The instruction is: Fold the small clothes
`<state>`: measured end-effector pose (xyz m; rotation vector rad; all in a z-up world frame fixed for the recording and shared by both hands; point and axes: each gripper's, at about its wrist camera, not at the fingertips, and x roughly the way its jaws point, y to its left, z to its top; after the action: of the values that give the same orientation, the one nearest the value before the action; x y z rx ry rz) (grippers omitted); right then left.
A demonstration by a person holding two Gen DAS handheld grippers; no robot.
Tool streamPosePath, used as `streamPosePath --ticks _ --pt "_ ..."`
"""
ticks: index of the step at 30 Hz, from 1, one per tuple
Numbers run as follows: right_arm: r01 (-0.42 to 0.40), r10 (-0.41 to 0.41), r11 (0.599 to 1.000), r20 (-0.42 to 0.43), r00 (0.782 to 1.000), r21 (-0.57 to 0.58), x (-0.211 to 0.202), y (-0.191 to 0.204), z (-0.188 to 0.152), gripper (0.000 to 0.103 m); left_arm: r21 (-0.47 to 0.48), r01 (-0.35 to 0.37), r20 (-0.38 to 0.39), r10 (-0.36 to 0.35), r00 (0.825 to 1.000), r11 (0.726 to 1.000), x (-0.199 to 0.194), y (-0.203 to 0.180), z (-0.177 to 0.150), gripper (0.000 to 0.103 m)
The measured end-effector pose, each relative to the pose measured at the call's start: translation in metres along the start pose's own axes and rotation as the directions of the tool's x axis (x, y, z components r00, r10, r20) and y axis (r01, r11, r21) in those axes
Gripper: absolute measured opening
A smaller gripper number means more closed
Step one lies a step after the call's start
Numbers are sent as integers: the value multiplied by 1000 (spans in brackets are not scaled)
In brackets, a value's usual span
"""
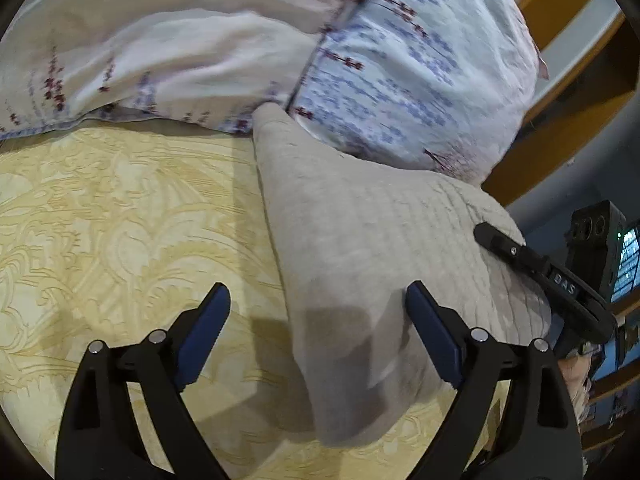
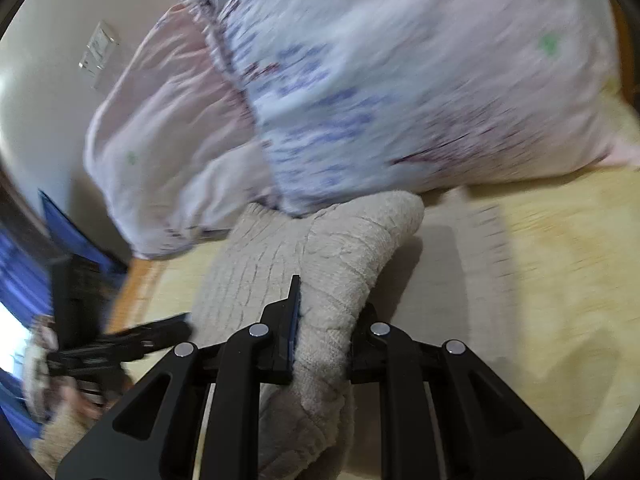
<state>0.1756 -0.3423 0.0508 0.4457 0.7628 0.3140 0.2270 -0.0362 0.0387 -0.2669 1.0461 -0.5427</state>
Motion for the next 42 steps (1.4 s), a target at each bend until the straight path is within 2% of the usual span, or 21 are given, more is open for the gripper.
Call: streamPosePath --ticks 3,7,13,16,18,19,22,25,30,33,35,37,42 --pt "90 -89 996 18 996 -19 -9 -16 0 17 19 14 -17 -14 1000 1000 6 -11 -5 89" --pt "158 -159 987 -35 987 -26 -1 -36 -9 17 42 30 -39 -29 999 999 15 -24 -9 89" --pt "154 -153 987 27 988 -51 -11 -36 -13 17 79 15 -54 -11 998 997 23 -38 -16 89" --pt "170 -170 985 -35 985 -14 2 -52 -17 19 95 9 -60 -4 998 995 25 -41 -17 89" --pt "145 -142 989 -73 987 31 5 -61 -22 24 90 13 -67 -7 998 996 25 -41 -17 89" --pt "130 -126 990 -73 989 52 3 -63 -24 29 88 15 -69 -9 998 996 25 -41 -17 89" --pt "36 -27 990 -71 997 137 -16 -73 -31 40 87 -6 -66 12 998 996 25 -40 -19 89" --pt "-15 28 985 -76 997 170 -28 -78 -43 40 116 -40 -45 45 998 992 21 -43 -24 89" --pt "-28 45 984 -95 994 173 -41 -77 -65 40 195 -152 7 154 988 969 19 -59 -33 89" --pt "-33 50 985 -96 994 168 -43 -77 -70 33 216 -179 16 180 984 960 20 -64 -36 89" --pt "-26 41 987 -95 995 156 -45 -78 -72 17 216 -183 12 185 983 959 21 -64 -37 89" --pt "-13 24 990 -79 997 143 -47 -77 -71 11 214 -183 6 186 982 959 23 -64 -37 89" --pt "16 -14 992 -18 1000 124 -59 -75 -64 8 220 -187 1 191 982 957 24 -66 -40 89"
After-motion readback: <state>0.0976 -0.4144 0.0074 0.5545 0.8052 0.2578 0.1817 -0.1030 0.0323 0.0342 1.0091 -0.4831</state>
